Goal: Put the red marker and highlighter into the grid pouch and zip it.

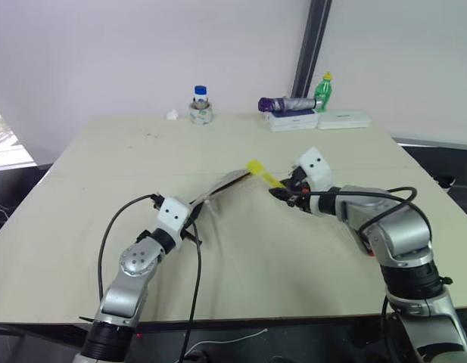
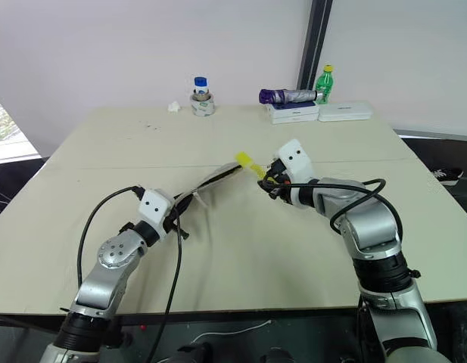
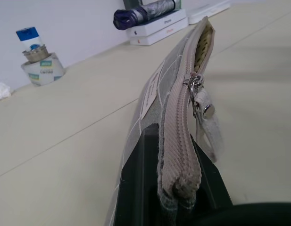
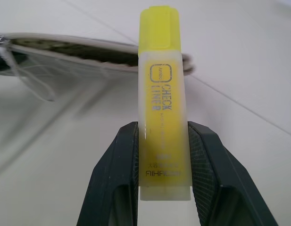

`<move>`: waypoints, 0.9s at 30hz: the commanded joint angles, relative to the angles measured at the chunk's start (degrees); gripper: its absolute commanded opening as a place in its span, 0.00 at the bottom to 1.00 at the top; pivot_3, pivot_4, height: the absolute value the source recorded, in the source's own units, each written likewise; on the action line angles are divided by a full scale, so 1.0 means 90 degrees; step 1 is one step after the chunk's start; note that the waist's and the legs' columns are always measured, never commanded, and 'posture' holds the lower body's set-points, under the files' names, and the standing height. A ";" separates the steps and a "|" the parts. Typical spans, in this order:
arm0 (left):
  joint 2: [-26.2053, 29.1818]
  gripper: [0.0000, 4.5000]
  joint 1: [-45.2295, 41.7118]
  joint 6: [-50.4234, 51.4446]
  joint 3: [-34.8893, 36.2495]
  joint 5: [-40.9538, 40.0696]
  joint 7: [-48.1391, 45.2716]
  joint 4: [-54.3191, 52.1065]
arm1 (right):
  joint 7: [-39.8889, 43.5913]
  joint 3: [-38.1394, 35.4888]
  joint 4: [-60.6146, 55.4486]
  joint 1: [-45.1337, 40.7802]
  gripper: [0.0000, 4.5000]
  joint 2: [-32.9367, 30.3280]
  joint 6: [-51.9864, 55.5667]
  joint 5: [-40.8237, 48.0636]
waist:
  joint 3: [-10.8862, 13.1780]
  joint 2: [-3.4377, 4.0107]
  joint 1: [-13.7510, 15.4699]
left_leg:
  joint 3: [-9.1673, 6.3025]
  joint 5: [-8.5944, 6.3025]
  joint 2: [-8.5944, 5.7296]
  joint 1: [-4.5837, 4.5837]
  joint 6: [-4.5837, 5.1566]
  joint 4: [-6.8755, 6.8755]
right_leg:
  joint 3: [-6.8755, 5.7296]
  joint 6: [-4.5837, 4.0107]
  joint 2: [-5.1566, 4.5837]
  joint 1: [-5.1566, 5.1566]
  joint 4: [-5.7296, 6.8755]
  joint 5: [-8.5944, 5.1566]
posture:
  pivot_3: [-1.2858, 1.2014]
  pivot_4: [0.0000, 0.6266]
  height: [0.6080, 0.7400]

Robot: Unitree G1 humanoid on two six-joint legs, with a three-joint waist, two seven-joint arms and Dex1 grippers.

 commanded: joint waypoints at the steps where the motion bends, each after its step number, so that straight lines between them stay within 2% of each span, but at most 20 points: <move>1: -0.0077 0.00 -0.0023 -0.0033 -0.0059 -0.0039 0.0011 -0.0288 | -0.0035 -0.0062 -0.0126 -0.0037 0.19 -0.0034 0.0014 0.0107 | 0.0000 0.0000 0.0001 | 0.0001 0.0000 -0.0001 -0.0001 0.0000 0.0002 | 0.0001 0.0001 -0.0003 0.0001 0.0000 0.0000 | 0.52 0.24 0.98; 19: -0.0175 0.00 0.0015 0.0042 -0.0176 -0.0024 -0.0041 -0.0421 | -0.0138 0.0295 -0.0058 0.0150 0.19 -0.0147 0.0076 0.0082 | 0.0000 0.0000 -0.0013 | 0.0001 0.0000 -0.0001 0.0000 0.0000 0.0000 | 0.0001 0.0001 0.0002 -0.0001 0.0000 0.0000 | 0.52 0.24 0.98; 22: -0.0108 0.00 0.0020 0.0003 -0.0232 0.0029 -0.0118 -0.0435 | 0.0016 0.0486 -0.0077 0.0133 0.19 -0.0327 -0.0037 0.0027 | 0.0000 0.0000 -0.0012 | 0.0001 0.0000 -0.0001 0.0000 0.0000 0.0000 | 0.0001 0.0001 0.0002 -0.0001 0.0000 0.0000 | 0.52 0.24 0.98; 27: 0.0365 0.00 0.0049 -0.0410 -0.0581 0.0318 -0.0635 -0.0395 | 0.0777 0.1211 -0.0224 0.0093 0.19 -0.1019 -0.0427 -0.0100 | 0.0001 0.0000 -0.0014 | 0.0003 0.0000 -0.0002 0.0000 0.0000 -0.0001 | 0.0000 0.0001 0.0002 -0.0001 -0.0003 0.0000 | 0.52 0.24 0.98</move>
